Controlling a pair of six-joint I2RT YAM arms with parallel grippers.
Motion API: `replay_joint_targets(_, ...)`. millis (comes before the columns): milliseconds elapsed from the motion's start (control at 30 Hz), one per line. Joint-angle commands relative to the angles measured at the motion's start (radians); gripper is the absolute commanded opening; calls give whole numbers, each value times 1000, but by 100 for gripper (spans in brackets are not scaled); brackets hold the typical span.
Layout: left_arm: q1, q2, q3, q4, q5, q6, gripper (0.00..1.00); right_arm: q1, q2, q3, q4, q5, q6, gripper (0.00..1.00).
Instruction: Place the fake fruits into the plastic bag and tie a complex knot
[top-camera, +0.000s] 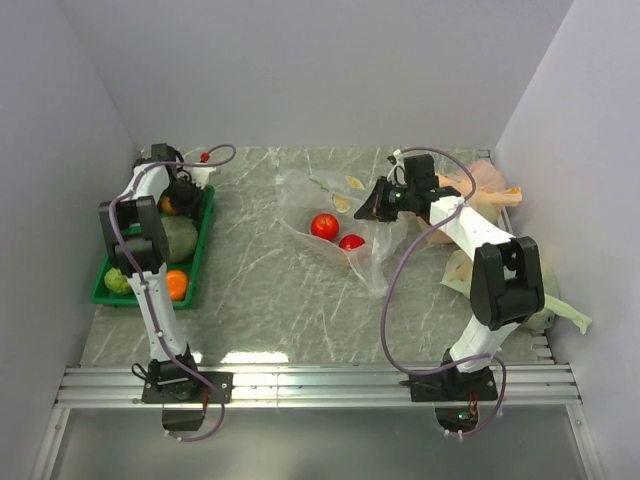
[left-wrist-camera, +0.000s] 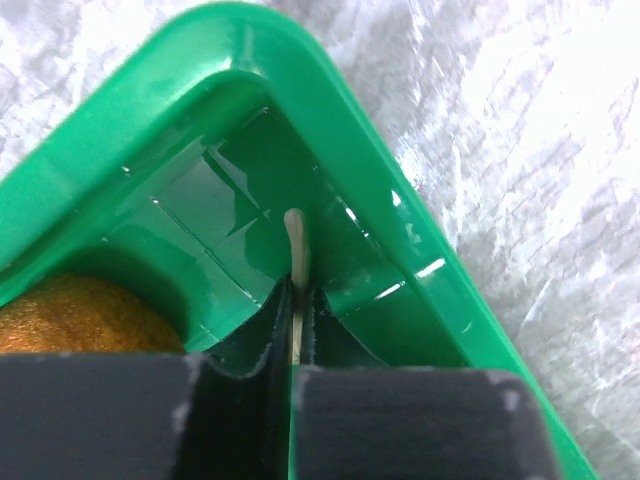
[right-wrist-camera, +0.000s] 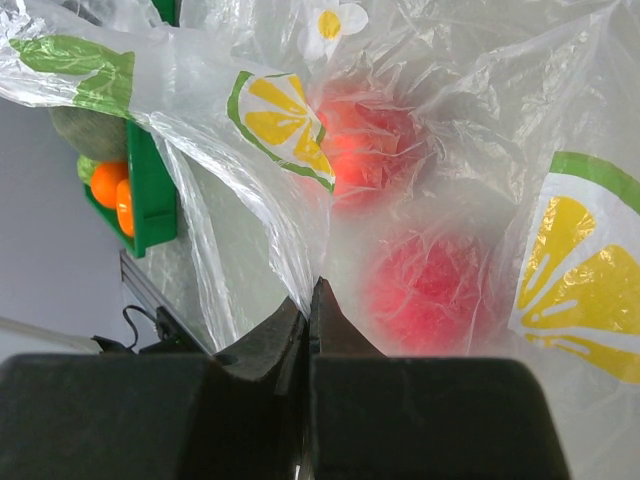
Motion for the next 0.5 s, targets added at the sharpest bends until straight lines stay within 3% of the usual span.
replay_joint_targets(0,3,-8,-32,20,24,2,0,-9,12,44,-2,-8,-17,0)
replay_joint_targets(467,84,-263,0,-35,192,-114,0,-11,6,46,11,-17,-7,0)
